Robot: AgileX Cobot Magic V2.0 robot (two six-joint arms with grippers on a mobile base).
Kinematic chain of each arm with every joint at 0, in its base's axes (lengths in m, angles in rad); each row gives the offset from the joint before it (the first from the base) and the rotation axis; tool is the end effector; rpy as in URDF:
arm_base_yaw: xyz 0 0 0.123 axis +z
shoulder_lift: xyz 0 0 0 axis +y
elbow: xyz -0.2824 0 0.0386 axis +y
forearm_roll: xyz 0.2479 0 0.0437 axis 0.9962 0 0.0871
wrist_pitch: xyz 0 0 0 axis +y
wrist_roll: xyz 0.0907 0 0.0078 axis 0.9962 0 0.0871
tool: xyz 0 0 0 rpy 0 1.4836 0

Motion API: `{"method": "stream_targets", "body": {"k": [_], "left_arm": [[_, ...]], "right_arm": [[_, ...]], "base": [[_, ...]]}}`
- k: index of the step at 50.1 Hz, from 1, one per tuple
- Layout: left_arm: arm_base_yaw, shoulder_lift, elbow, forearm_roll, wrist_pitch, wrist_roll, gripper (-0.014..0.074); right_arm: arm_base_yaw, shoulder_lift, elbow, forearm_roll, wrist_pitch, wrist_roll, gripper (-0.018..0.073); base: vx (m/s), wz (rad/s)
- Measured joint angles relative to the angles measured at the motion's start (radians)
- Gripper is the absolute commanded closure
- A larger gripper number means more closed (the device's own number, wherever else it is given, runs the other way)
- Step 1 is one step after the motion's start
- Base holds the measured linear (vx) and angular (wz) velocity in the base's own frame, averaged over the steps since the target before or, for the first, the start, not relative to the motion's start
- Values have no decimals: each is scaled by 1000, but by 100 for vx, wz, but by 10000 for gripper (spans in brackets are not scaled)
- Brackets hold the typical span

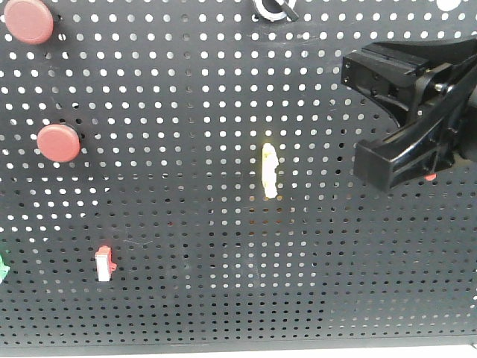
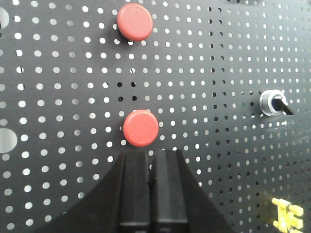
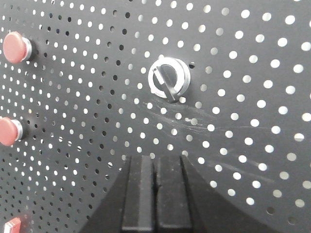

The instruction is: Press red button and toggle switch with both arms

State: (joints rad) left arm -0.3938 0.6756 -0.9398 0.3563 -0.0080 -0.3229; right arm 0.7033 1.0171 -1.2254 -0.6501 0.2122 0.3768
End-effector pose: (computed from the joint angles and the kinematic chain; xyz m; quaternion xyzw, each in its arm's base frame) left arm 0.1079 -0.0451 0.4685 0.1218 0.5564 -0.1481 0.8085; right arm 0.1658 0.1252 0.4887 -0.2640 0.6068 0.1225 0.7397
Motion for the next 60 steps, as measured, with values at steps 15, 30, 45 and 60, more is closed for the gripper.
{"method": "stream_targets", "body": {"k": [15,30,45,60], "left_arm": [[0,0,0,0,0,0,595],[42,-35,59,-4,-1,95,595],[262,-319,429,-313,-1,371,595],[363,-524,859,-388,8,384,595]], "right_arm": [[0,0,1,-1,-1,1,559],[0,0,1,-1,-1,1,559],[0,0,1,-1,-2,1,559],[0,0,1,-1,-2,2,559]], "base": [[0,0],[0,0],[0,0],[0,0]]}}
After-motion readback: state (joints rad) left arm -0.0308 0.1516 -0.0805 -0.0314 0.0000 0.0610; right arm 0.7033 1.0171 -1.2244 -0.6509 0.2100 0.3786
